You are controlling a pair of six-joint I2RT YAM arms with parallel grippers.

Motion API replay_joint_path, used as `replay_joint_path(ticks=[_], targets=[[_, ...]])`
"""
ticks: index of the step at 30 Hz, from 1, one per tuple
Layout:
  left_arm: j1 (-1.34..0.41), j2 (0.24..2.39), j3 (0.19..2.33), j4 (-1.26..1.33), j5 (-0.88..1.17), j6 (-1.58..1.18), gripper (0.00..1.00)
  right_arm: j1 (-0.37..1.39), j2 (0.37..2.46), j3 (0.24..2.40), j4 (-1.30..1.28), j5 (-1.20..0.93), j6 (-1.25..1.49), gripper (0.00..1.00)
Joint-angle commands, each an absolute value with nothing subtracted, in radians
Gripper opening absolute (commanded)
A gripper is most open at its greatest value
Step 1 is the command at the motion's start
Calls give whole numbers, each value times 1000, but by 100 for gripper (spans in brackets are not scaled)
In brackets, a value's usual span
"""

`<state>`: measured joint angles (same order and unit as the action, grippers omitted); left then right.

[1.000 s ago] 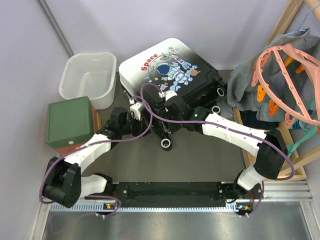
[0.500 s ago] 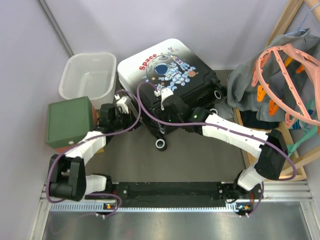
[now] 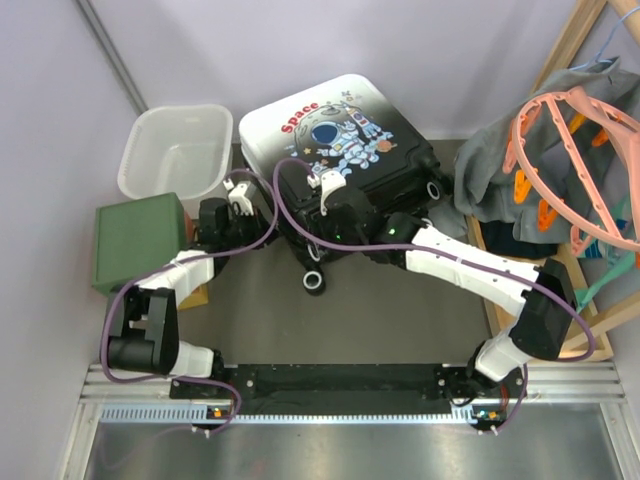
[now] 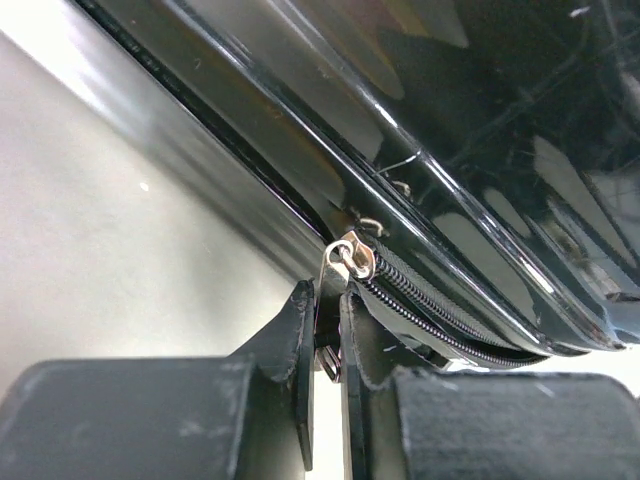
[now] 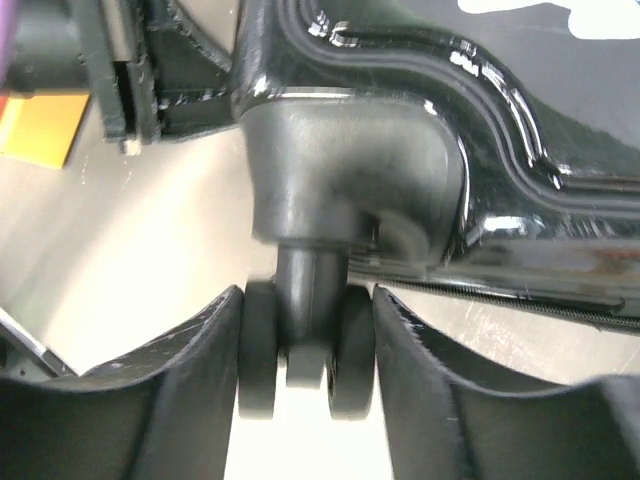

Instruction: Open, take out, and arrange the luggage

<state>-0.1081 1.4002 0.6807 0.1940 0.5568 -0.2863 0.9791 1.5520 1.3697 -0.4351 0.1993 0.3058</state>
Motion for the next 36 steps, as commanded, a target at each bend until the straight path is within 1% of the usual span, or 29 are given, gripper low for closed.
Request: replay_joint_path(ticks=[1,2,4,5,7,9,10,11,13,14,16,18,20,21,22,25,29,33,36], targets=[[-26,1437,799,382,264,-278,0,996,1428,1445,-566,179,249,59],[-26,1451,811,379,259,-267,0,996,1419,1454,-577,181,241,68],[-26,1463,837,374,238,-261,0,976,1402,1497,-623,189,219,77],[-25,1476,845,373,227,-259,2,967,1388,1512,-643,196,213,82],[-25,1486,871,364,190,-256,23,907,1371,1542,-679,209,204,88],[-25,1500,897,353,181,-241,41,836,1353,1557,-687,175,212,91],[-25,1502,905,348,184,-236,56,798,1350,1562,-692,163,219,92],[-25,1502,913,330,184,-226,62,720,1353,1571,-695,158,219,93],[-25,1491,923,307,181,-222,71,640,1379,1598,-699,131,218,93],[-23,1473,926,282,189,-213,73,559,1394,1606,-695,112,219,93],[-23,1448,928,250,198,-206,76,464,1440,1631,-677,25,242,93],[-23,1404,943,180,238,-181,79,363,1483,1670,-652,5,253,93],[-21,1365,965,114,273,-144,80,322,1567,1725,-658,-26,245,93],[-21,1355,988,48,306,-135,80,301,1600,1796,-673,-52,239,92],[-17,1344,999,13,317,-121,80,296,1662,1828,-675,-69,230,92],[23,1331,1049,-111,357,-138,81,285,1750,1928,-655,-133,238,93],[80,1364,1120,-170,388,-167,81,264,1928,2084,-672,-138,265,93],[83,1387,1115,-196,419,-156,79,209,1977,2073,-644,-120,333,93],[84,1397,1075,-184,472,-156,78,163,1991,2051,-591,-150,377,92]])
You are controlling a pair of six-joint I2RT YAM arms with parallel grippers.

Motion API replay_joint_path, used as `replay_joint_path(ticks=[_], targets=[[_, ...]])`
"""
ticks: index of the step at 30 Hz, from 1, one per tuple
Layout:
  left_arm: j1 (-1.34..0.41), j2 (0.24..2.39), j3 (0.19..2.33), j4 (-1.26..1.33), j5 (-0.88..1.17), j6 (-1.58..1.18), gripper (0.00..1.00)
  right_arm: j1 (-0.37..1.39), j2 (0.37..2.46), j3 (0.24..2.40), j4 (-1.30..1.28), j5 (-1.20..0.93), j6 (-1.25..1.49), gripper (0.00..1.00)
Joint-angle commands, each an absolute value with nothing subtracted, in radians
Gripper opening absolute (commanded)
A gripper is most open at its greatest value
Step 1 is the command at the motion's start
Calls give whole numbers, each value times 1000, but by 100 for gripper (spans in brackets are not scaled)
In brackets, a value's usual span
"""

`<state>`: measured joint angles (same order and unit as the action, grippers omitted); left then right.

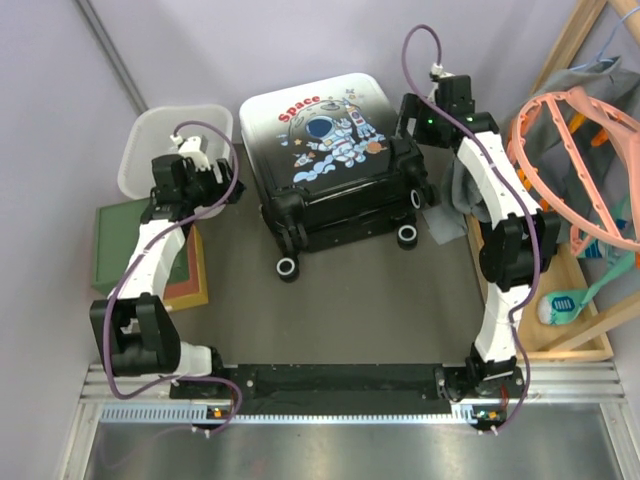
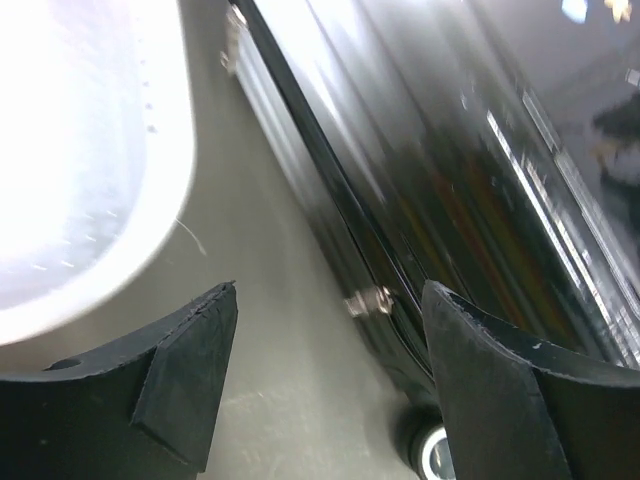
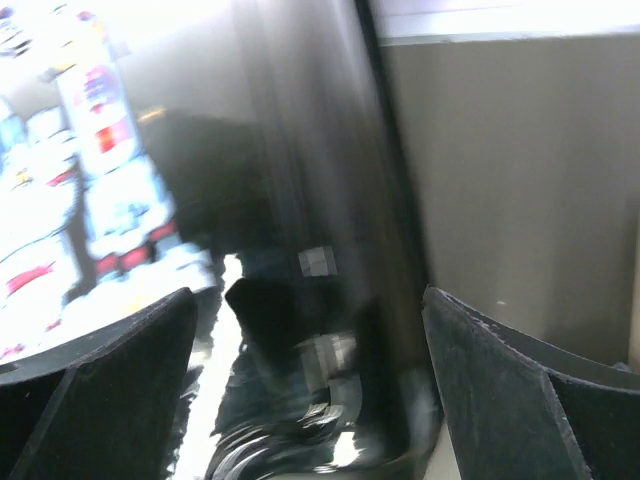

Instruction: Open, take out, and arrange the luggage

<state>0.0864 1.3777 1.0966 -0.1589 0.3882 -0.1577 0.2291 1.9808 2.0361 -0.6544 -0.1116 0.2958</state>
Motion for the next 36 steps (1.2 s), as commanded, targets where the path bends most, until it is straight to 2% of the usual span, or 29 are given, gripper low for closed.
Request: replay_joint_path(ticks=[1,6,9,11,12,15,17,18,19,22,25,28,32,34,36], targets=[[81,1402,1068,-176,483,-160,78,146,2000,2062,-589,-167,385,92],[83,1443,1069,-158,454,-155,76,138,2107,2163,-640,-213,400,88],[81,1466,1078,-147,387,-144,74,137,2137,2140,-640,-137,414,86],[81,1489,1094,-150,367,-138,72,137,2151,2120,-637,-62,416,81],[81,1499,1101,-161,362,-135,71,137,2161,2117,-637,-39,413,77],[69,1540,1123,-181,335,-106,69,137,2190,2105,-649,46,391,53],[52,1557,1131,-183,318,-86,69,137,2195,2080,-647,78,368,44],[49,1572,1132,-183,305,-83,69,138,2192,2068,-638,84,361,35],[48,1580,1135,-176,302,-83,69,138,2189,2039,-635,100,353,32],[32,1612,1155,-173,270,-74,68,147,2161,1985,-632,152,322,29],[29,1618,1160,-163,281,-87,68,159,2057,1872,-544,204,301,33],[29,1620,1167,-150,284,-89,68,169,1971,1858,-528,293,265,32],[28,1618,1174,-150,284,-80,68,193,1862,1816,-442,420,181,26],[29,1618,1174,-149,281,-78,68,209,1810,1786,-394,504,135,19],[26,1617,1173,-150,279,-74,68,218,1790,1779,-371,528,88,17]])
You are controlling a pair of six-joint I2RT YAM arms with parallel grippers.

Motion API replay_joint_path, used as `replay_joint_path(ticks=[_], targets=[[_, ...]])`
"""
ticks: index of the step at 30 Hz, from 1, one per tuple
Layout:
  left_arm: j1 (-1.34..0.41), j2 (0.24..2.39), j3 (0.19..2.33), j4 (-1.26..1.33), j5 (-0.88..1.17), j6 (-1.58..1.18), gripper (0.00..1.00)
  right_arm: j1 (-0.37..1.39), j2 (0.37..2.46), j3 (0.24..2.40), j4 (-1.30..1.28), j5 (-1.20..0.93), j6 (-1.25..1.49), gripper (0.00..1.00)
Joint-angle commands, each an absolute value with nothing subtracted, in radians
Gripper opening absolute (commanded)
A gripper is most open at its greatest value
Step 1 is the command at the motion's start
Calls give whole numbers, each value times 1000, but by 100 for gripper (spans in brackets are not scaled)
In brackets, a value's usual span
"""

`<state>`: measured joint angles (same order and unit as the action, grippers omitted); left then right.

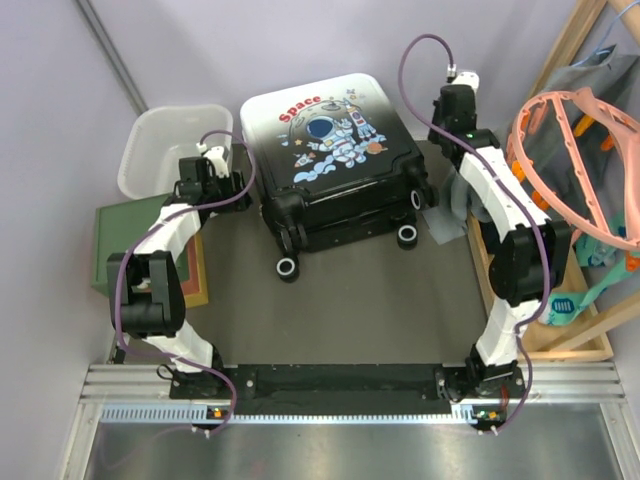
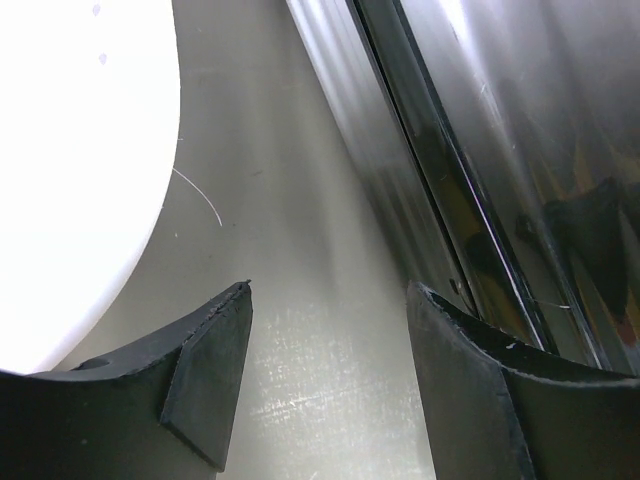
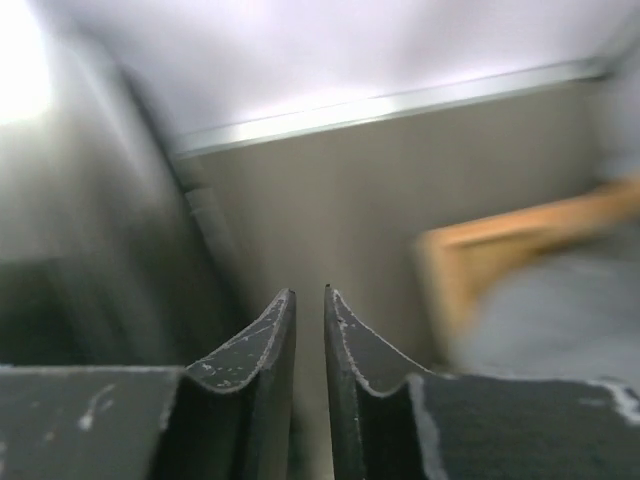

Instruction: Open, take out, and arrange the luggage

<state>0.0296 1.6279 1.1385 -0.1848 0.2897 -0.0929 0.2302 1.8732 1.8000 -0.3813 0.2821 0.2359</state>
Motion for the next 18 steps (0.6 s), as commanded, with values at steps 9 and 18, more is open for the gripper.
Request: replay_joint_path(ticks=[9,18], targets=[[9,1637,1172,-138,246,-55,67,218,1925,1799,-417,292,38,16],[-38,1686,1175,-103,71,90,67,218,2085,1827,-488,89,77,22]])
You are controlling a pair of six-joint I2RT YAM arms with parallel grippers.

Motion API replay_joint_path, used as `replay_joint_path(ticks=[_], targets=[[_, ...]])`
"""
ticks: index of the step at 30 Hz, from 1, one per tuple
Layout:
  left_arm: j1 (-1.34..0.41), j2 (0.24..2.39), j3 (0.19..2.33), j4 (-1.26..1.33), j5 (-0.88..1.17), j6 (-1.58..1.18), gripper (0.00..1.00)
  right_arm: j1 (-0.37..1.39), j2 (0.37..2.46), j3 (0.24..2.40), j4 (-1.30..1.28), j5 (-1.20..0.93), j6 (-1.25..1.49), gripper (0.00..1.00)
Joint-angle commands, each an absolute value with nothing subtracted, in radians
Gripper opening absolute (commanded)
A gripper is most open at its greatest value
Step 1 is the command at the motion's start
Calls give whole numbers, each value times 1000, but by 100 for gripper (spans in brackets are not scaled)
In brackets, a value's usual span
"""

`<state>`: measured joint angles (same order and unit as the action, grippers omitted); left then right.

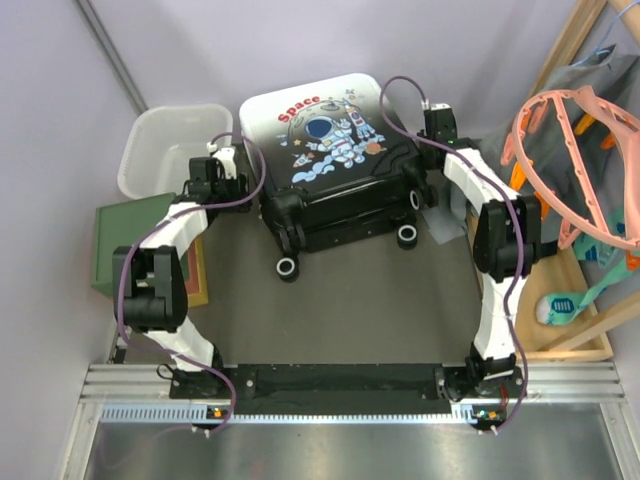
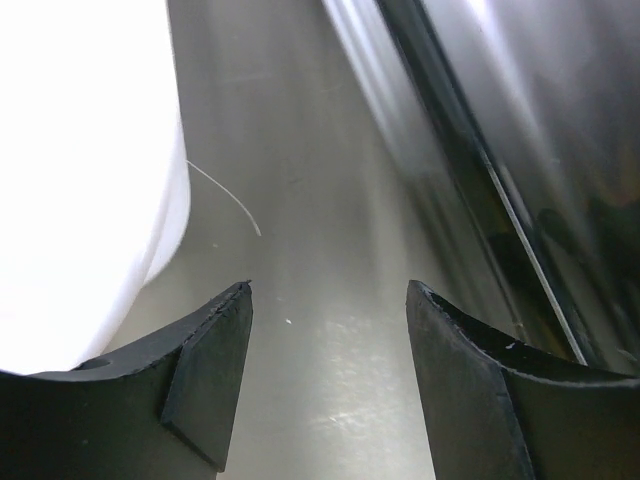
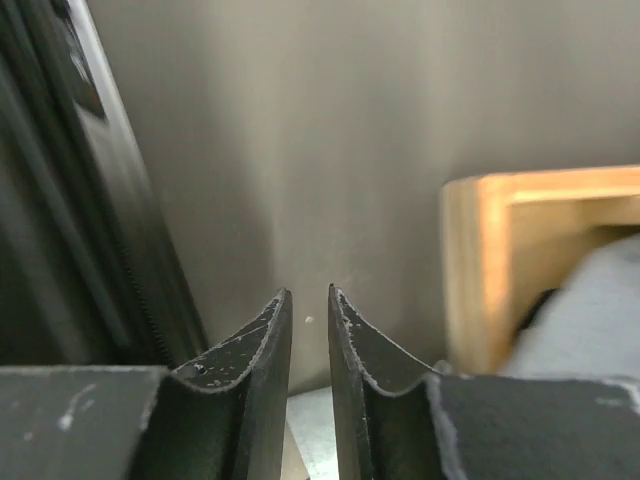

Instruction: Open, take out, and arrange the luggage

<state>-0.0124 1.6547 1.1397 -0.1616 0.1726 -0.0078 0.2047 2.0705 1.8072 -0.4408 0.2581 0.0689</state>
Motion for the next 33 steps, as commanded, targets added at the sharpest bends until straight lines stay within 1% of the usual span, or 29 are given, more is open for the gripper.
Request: replay_joint_path(ticks=[1,5,7,12,14,20,25,28,33], targets=[[-47,1693,1178,-101,52,104,67,219,2080,1812,-476,68,84,22],[-66,1738,1196,-78,38,115,68,232,2016,1701,-410,-23,101,22],[-69,1756,1227,-78,64,103,68,239,1964,1626,-385,-103,115,22],[-69,1793,1259,-18,175,57,69,304,1835,1421,-246,-182,143,24],[-71,1808,1275,-12,183,40,69,327,1795,1387,-230,-207,161,24],[-71,1810,1348,-28,242,83,69,469,1677,1260,-196,-157,183,24],[-74,1784,1361,-95,446,150,70,581,1586,1172,-173,-98,216,23],[-77,1776,1339,-91,523,166,71,652,1543,1137,-181,-65,229,23],[-89,1809,1377,-91,549,175,71,773,1523,1126,-192,-37,267,22]])
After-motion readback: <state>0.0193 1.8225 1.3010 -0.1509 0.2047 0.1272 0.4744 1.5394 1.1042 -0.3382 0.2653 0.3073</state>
